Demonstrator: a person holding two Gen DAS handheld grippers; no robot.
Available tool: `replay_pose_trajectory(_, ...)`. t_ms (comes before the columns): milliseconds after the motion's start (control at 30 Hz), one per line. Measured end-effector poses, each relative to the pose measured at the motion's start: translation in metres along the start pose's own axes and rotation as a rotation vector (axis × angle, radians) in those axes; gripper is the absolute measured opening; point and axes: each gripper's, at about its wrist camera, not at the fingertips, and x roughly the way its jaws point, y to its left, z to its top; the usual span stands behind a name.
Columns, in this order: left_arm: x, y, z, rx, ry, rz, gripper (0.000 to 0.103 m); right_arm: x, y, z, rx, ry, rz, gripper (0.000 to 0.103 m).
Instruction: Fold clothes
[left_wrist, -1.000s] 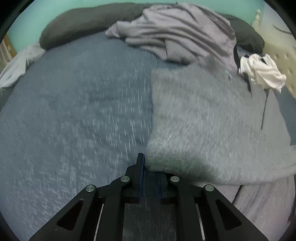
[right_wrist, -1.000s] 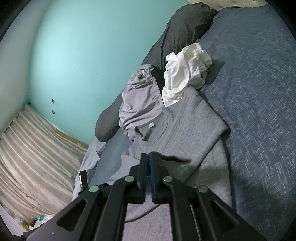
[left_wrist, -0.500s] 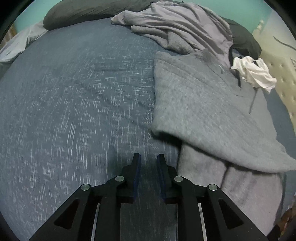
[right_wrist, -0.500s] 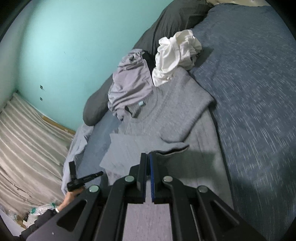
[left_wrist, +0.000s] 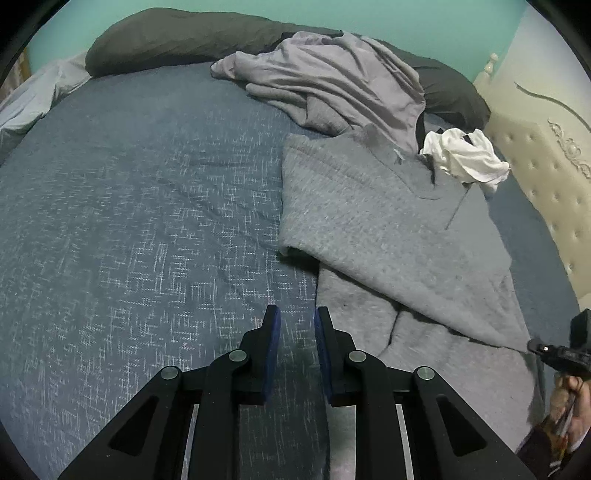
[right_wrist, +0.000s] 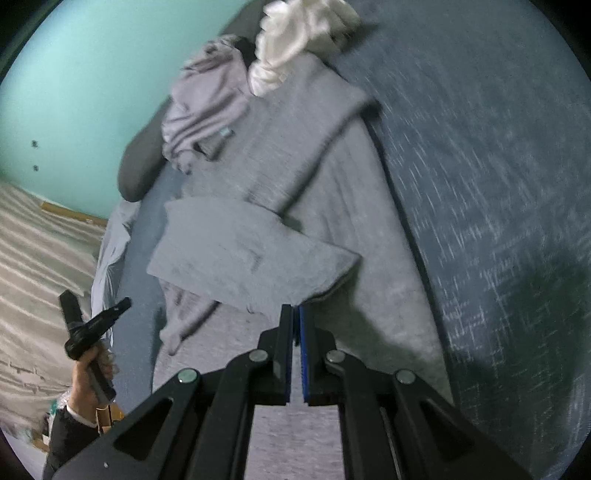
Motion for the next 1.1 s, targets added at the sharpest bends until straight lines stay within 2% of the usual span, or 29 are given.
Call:
replay_pose_trajectory(67,-0.001,0.001,-0.002,-0.004,-0.001,-0.004,0.021,-0.003,-0.007,0.003,0.036,-0.003,-0.005,0.006)
replay_pose_trajectory(133,-0.001,0.002,-0.004,-0.009,-0.001,-0.007,0.021,-0.009,-0.013,0.007,0.068,-0.020,-0.010,0.025)
replay_pose_trajectory(167,0.000,0.003,-0.004,-0.011,0.001,-0.007,0.021,-0.012,-0.016,0.009,0.084,-0.028,-0.007,0.040)
replay_pose_trajectory(233,0.004,0.004,-0.005,-0.019,0.006,-0.010,0.021,-0.014,-0.019,0.017,0.106,-0.041,0.021,0.041)
replay_pose_trajectory(300,0.006,0.005,-0.006,-0.026,0.007,-0.015,0.021,-0.010,-0.017,0.023,0.100,-0.034,0.011,0.041)
replay_pose_trajectory(500,0.007,0.004,-0.009,-0.026,0.001,-0.021,0.021,0.023,-0.017,0.026,0.141,0.071,-0.023,0.041)
replay_pose_trajectory(600,0.007,0.005,-0.009,-0.028,0.000,-0.021,0.021,0.027,-0.018,0.027,0.168,0.066,-0.010,0.041)
replay_pose_trajectory(633,0.007,0.006,-0.009,-0.030,0.000,-0.021,0.021,0.027,-0.017,0.027,0.170,0.059,-0.010,0.041)
replay_pose_trajectory(733,0.006,0.008,-0.010,-0.036,-0.001,-0.019,0.021,0.029,-0.015,0.027,0.149,0.053,-0.034,0.021)
replay_pose_trajectory(867,0.005,0.010,-0.012,-0.039,0.000,-0.020,0.021,0.025,-0.012,0.024,0.127,0.040,-0.052,0.008)
replay_pose_trajectory(1100,0.005,0.012,-0.013,-0.045,0.004,-0.021,0.021,-0.013,0.013,0.024,0.052,-0.040,-0.024,0.004)
